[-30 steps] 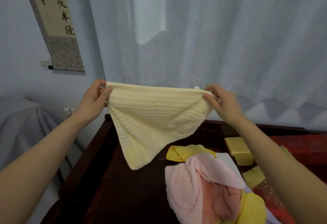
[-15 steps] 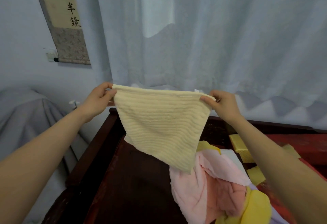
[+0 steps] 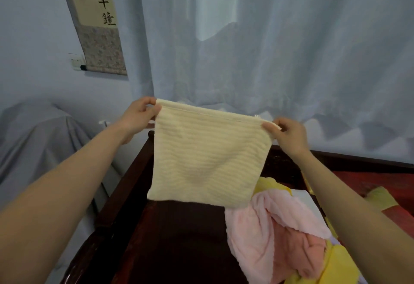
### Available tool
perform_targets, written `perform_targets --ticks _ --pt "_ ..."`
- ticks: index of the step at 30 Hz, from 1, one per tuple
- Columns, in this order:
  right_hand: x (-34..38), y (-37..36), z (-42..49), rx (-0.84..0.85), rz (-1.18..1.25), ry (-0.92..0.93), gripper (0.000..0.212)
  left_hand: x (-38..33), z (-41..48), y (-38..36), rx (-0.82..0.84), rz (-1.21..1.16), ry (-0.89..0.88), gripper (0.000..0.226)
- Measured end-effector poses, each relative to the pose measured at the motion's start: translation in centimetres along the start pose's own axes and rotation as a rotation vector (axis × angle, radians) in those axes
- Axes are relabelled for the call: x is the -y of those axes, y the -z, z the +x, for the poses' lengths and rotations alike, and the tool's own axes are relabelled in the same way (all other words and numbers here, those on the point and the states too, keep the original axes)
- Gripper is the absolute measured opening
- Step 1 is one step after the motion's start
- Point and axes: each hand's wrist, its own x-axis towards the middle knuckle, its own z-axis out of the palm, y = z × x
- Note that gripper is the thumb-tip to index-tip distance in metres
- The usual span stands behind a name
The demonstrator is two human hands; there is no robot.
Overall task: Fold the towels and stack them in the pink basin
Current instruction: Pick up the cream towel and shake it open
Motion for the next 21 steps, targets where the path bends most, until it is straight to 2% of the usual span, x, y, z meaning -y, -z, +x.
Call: perform_targets --ticks 3,6,9,11,13,15,18,20,21 --pt "1.4 0.2 -1.3 -0.015 0.219 -0.020 0.026 1.3 -0.4 1.0 0.035 -0.117 -0.010 0.015" --pt "2.2 0.6 -4.7 0.086 0.456 -0.036 0.018 4.0 -2.8 2.1 0.200 -0.297 0.007 0.004" --pt "1.3 0.5 -9.1 0.263 0.529 -0.104 0.019 8.3 -6.1 3.0 0.370 -0.388 0.087 0.030" --pt "-0.5 -0.1 -12.2 0.380 0.555 -0.172 0.028 11.7 -8.5 3.3 0.462 -0.403 0.182 0.045" --pt "-2.3 -1.0 -15.5 0.492 0.552 -0.248 0.033 15.5 -10.7 3.2 0.566 -0.383 0.281 0.047" --pt "-4.4 -2.2 -18.8 0.574 0.592 -0.369 0.023 18.9 -12.7 2.7 0.645 -0.346 0.371 0.041" --pt "-7.6 -5.1 -23.0 0.614 0.561 -0.555 0.031 23.2 -14.6 0.9 0.639 -0.338 0.489 0.039" --pt "-9.4 -7.3 -24.8 0.528 0.544 -0.681 0.037 25.4 -14.7 -0.3 0.582 -0.350 0.546 0.043" --pt "-10.0 -8.2 -25.2 0.467 0.522 -0.733 0.032 26.3 -14.5 -0.9 0.542 -0.355 0.570 0.045"
